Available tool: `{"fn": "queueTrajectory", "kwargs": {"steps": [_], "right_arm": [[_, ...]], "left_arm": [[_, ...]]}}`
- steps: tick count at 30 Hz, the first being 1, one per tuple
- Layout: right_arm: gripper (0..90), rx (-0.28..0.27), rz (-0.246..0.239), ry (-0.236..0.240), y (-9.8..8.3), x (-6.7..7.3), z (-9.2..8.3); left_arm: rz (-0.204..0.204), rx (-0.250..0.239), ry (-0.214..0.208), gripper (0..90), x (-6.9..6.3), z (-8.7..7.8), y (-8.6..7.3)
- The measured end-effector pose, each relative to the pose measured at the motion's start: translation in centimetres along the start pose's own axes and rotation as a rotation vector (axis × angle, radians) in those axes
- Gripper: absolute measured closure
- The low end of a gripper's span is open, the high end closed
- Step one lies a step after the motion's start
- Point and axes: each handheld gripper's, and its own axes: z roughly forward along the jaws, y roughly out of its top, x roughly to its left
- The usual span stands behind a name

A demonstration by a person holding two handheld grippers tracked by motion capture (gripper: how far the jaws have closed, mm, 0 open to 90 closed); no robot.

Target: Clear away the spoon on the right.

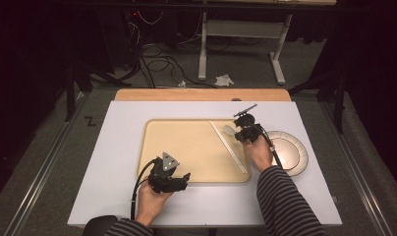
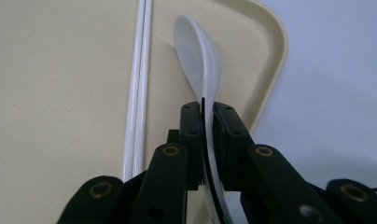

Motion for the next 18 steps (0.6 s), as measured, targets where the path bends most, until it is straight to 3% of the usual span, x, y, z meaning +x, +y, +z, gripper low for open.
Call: {"fn": "queueTrajectory", "kwargs": {"steps": [8,18], "right_arm": [[83.6,0.041,0.036,-0.018,0.5,-0.1,1.6],[83.7,0.101,0.014,-0.035,1.2,-0.2,2.5]], "left_arm": [[-0.001,-0.002,0.011,28.8,0.0,-0.4,-0.2],[-0.022,0.001,0.035,28.8,0.1,-1.0,-0.9]]}}
